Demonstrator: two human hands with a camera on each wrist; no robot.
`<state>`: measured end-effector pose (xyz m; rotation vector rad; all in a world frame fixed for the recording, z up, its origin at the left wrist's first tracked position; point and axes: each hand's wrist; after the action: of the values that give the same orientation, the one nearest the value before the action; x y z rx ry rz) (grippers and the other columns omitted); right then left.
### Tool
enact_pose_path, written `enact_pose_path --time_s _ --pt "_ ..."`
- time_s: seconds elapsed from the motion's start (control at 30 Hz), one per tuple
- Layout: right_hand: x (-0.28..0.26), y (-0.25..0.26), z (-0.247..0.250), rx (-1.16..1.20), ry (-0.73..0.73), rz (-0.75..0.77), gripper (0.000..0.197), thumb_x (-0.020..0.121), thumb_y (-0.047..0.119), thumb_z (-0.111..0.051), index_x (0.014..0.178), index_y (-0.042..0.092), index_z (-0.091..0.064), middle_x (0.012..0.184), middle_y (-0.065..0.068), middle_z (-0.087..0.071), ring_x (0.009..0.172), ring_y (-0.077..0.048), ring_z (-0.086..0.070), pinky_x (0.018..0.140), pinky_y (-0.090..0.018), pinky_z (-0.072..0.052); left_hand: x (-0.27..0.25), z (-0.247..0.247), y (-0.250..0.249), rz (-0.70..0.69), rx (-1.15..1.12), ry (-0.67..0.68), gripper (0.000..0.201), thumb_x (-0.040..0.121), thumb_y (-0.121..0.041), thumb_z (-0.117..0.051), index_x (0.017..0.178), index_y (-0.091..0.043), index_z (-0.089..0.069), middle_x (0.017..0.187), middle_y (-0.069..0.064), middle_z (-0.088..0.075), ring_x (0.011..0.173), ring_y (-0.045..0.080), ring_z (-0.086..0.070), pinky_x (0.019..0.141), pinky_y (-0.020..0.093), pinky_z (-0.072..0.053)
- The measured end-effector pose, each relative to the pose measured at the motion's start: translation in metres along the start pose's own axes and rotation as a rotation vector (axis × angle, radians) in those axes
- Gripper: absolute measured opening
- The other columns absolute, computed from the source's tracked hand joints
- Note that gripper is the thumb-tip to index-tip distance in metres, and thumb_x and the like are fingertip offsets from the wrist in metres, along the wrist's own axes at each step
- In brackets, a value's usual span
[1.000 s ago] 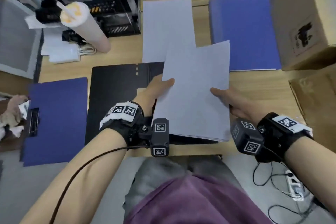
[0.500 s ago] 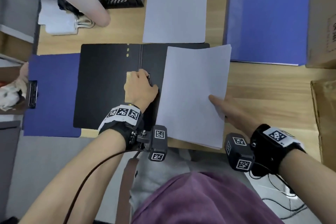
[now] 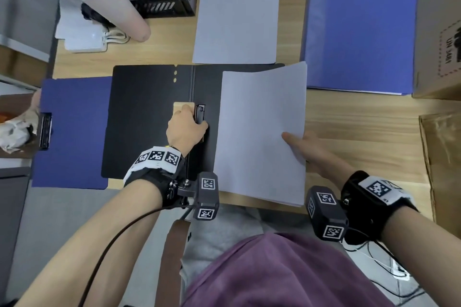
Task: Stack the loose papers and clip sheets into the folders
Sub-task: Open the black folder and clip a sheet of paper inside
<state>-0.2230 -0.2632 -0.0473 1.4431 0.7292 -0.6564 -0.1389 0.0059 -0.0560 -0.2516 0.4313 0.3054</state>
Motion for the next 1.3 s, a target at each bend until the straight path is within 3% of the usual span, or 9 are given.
enact_pose_path --time_s 0.1,0.23,0.4,0.6,0.7,0.8,0.97,1.07,1.3 --pt "0.002 0.004 -0.005 0.003 0.024 0.017 0.020 0.101 0.021 -0.048 0.119 0.017 -0.055 0.105 0.003 -0.066 0.086 -0.009 -0.065 0.069 -0.020 -0.053 -0.001 -0.003 -0.002 -0.075 0.013 -0.020 0.035 0.087 -0.032 -0.061 0.105 -0.003 -0.055 0.104 0.016 -0.061 0.096 0.037 -0.059 0.076 0.039 -0.049" --pt "0.009 0.004 -0.017 -0.024 -0.021 0.046 0.028 0.101 0.021 -0.048 0.126 0.013 -0.056 0.122 -0.007 -0.064 0.103 -0.023 -0.063 0.094 -0.039 -0.050 -0.006 -0.005 0.000 -0.189 0.071 0.001 0.029 0.091 -0.028 -0.053 0.100 -0.001 -0.055 0.092 0.014 -0.059 0.083 0.032 -0.057 0.079 0.038 -0.046" --pt "0.008 -0.008 -0.021 -0.058 -0.040 0.050 0.032 0.101 0.022 -0.047 0.131 0.013 -0.053 0.114 0.001 -0.061 0.096 -0.016 -0.059 0.084 -0.028 -0.043 -0.010 0.000 -0.003 -0.244 0.222 0.062 0.019 0.092 -0.014 -0.045 0.098 0.002 -0.053 0.081 0.012 -0.051 0.073 0.027 -0.048 0.075 0.037 -0.047" --pt "0.010 -0.012 -0.023 -0.067 -0.054 0.109 0.013 0.101 0.023 -0.048 0.112 0.024 -0.054 0.093 0.011 -0.061 0.075 0.003 -0.056 0.060 -0.010 -0.044 -0.007 0.005 0.006 -0.189 0.047 0.154 0.014 0.085 -0.012 -0.045 0.072 -0.006 -0.044 0.076 0.012 -0.055 0.068 0.026 -0.054 0.069 0.041 -0.056" --pt "0.010 -0.004 -0.030 -0.111 -0.047 0.157 0.014 0.101 0.023 -0.048 0.110 0.023 -0.058 0.092 0.014 -0.062 0.083 -0.004 -0.060 0.065 -0.013 -0.043 -0.009 0.006 0.008 -0.193 0.011 0.166 0.013 0.082 -0.011 -0.046 0.076 -0.001 -0.052 0.072 0.007 -0.053 0.063 0.020 -0.047 0.060 0.030 -0.047" --pt "0.012 0.000 -0.033 -0.167 -0.052 0.212 0.026 0.100 0.022 -0.049 0.122 0.016 -0.061 0.105 0.004 -0.065 0.096 -0.014 -0.061 0.073 -0.020 -0.045 -0.012 0.004 0.008 -0.207 -0.007 0.161 0.012 0.082 -0.010 -0.045 0.071 -0.007 -0.046 0.071 0.005 -0.050 0.059 0.018 -0.042 0.053 0.025 -0.037" --pt "0.012 0.001 -0.028 -0.205 -0.015 0.222 0.021 0.098 0.023 -0.052 0.115 0.019 -0.063 0.106 -0.002 -0.068 0.095 -0.020 -0.064 0.084 -0.031 -0.050 -0.013 0.002 0.008 -0.191 -0.002 0.147 0.013 0.084 -0.013 -0.046 0.074 -0.005 -0.049 0.076 0.008 -0.054 0.059 0.016 -0.045 0.052 0.026 -0.040" --pt "0.010 0.000 -0.027 -0.219 0.003 0.208 0.029 0.098 0.025 -0.052 0.124 0.016 -0.061 0.113 -0.001 -0.067 0.101 -0.019 -0.063 0.089 -0.032 -0.050 -0.013 0.000 0.010 -0.191 -0.008 0.134 0.016 0.084 -0.015 -0.048 0.075 -0.002 -0.052 0.075 0.010 -0.059 0.059 0.017 -0.049 0.055 0.028 -0.047" --pt "0.009 -0.009 -0.033 -0.170 -0.005 0.185 0.032 0.098 0.023 -0.051 0.129 0.016 -0.058 0.118 -0.001 -0.065 0.108 -0.021 -0.062 0.096 -0.036 -0.049 -0.017 -0.001 0.009 -0.215 -0.003 0.112 0.019 0.083 -0.013 -0.046 0.066 -0.011 -0.039 0.065 0.002 -0.046 0.055 0.017 -0.040 0.052 0.027 -0.039"
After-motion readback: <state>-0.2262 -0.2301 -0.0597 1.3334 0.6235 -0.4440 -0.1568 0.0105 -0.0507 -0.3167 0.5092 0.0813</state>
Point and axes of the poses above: each hand's wrist, its own x-axis towards the middle knuckle, its own z-axis out of the back of the hand, y = z × x
